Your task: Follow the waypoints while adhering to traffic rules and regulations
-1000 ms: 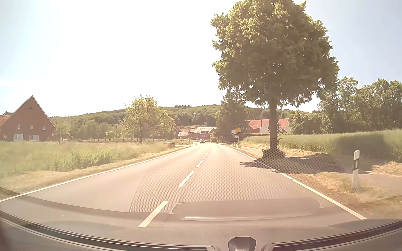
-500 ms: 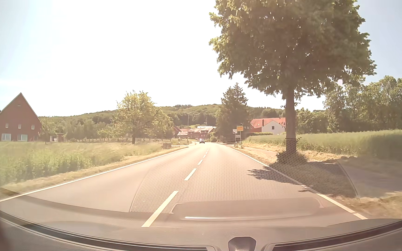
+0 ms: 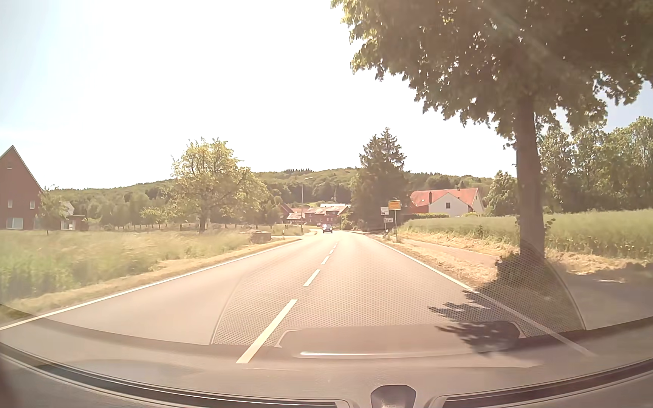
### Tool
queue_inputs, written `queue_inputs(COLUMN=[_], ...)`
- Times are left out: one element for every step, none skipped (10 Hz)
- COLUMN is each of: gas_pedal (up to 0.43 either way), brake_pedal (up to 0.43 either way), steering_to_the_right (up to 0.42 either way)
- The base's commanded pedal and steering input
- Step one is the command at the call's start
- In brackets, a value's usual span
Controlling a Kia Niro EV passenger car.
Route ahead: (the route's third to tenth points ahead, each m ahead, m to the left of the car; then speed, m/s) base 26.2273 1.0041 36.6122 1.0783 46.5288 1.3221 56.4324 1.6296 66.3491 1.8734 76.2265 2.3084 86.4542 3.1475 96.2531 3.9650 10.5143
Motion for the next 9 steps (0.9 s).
queue_inputs(gas_pedal=[0.409, 0.409, 0.409, 0.409, 0.409, 0.409, 0.409, 0.409, 0.409], brake_pedal=[0.006, 0.006, 0.006, 0.006, 0.006, 0.006, 0.006, 0.006, 0.006], steering_to_the_right=[0.001, 0.001, 0.001, 0.001, 0.001, 0.001, 0.001, 0.001, 0.001])
